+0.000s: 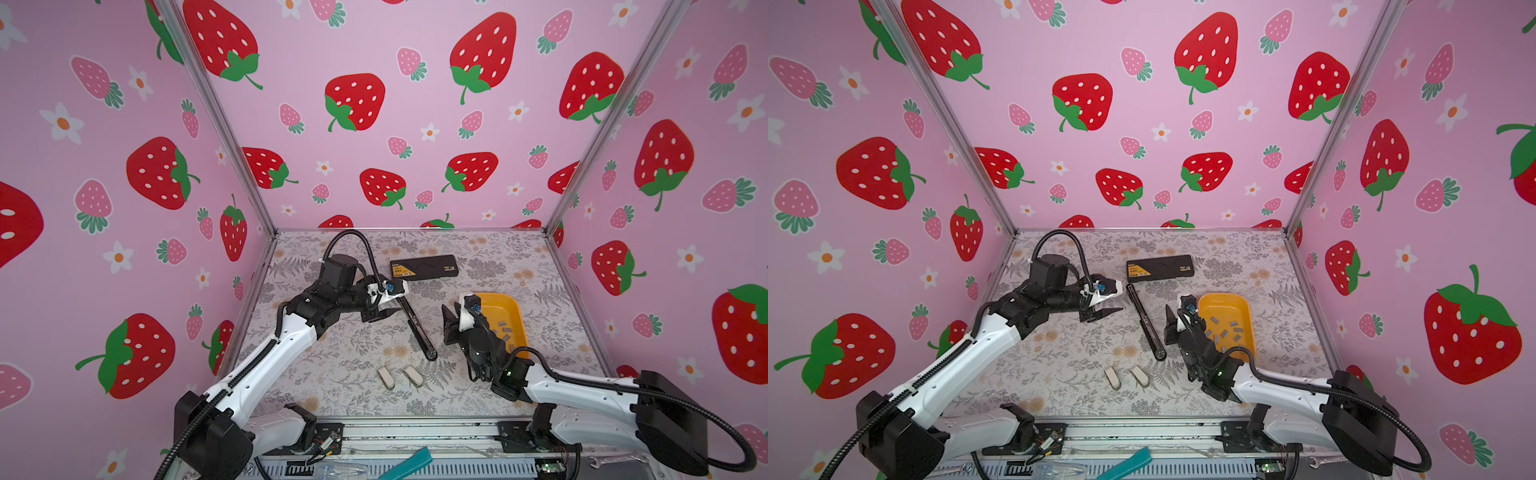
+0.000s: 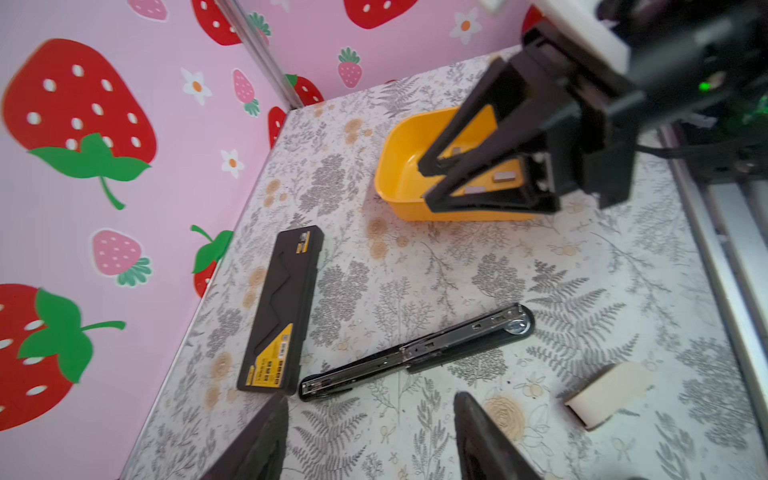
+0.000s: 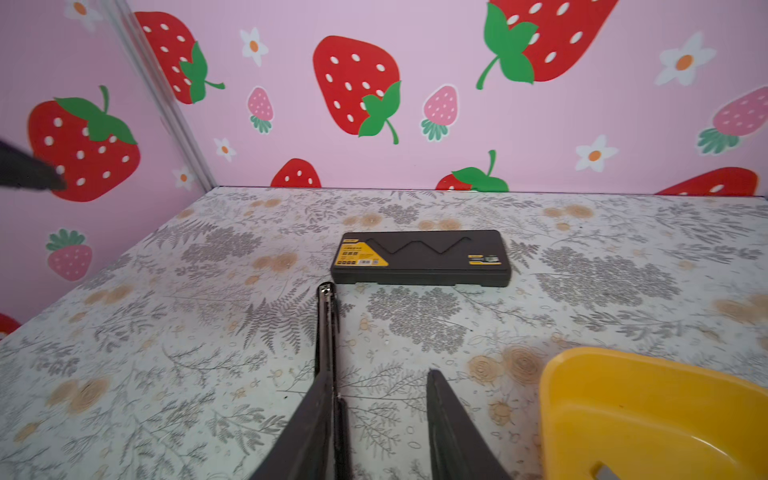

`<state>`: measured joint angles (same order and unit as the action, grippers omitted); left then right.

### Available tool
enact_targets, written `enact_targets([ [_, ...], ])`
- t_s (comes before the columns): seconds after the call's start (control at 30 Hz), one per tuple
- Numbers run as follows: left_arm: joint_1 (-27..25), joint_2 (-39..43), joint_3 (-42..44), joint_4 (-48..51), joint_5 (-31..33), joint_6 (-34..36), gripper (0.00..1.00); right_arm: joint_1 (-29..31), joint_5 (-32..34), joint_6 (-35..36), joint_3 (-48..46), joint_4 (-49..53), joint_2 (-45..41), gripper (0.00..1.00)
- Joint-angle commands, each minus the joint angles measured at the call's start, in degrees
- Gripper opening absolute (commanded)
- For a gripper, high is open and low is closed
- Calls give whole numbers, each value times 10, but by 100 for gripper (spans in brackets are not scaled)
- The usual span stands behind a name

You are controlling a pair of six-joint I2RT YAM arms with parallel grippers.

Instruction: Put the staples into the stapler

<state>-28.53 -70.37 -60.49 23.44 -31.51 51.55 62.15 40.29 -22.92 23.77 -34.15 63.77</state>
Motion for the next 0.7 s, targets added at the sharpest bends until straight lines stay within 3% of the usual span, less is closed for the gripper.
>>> enact_targets([
  [0.0,-38,-28,-23,116,-11,102,65,-10,48,-20,-12,41,-28,40],
  [0.2,-115,-91,-50,231,-8,174,64,-28,79,-57,-31,63,-70,46],
  [0.27,-143,-112,-58,252,15,184,59,-31,77,-62,-36,63,-76,46],
  [0.67,-255,-240,-93,290,107,151,52,-37,59,-71,-20,78,-45,47],
])
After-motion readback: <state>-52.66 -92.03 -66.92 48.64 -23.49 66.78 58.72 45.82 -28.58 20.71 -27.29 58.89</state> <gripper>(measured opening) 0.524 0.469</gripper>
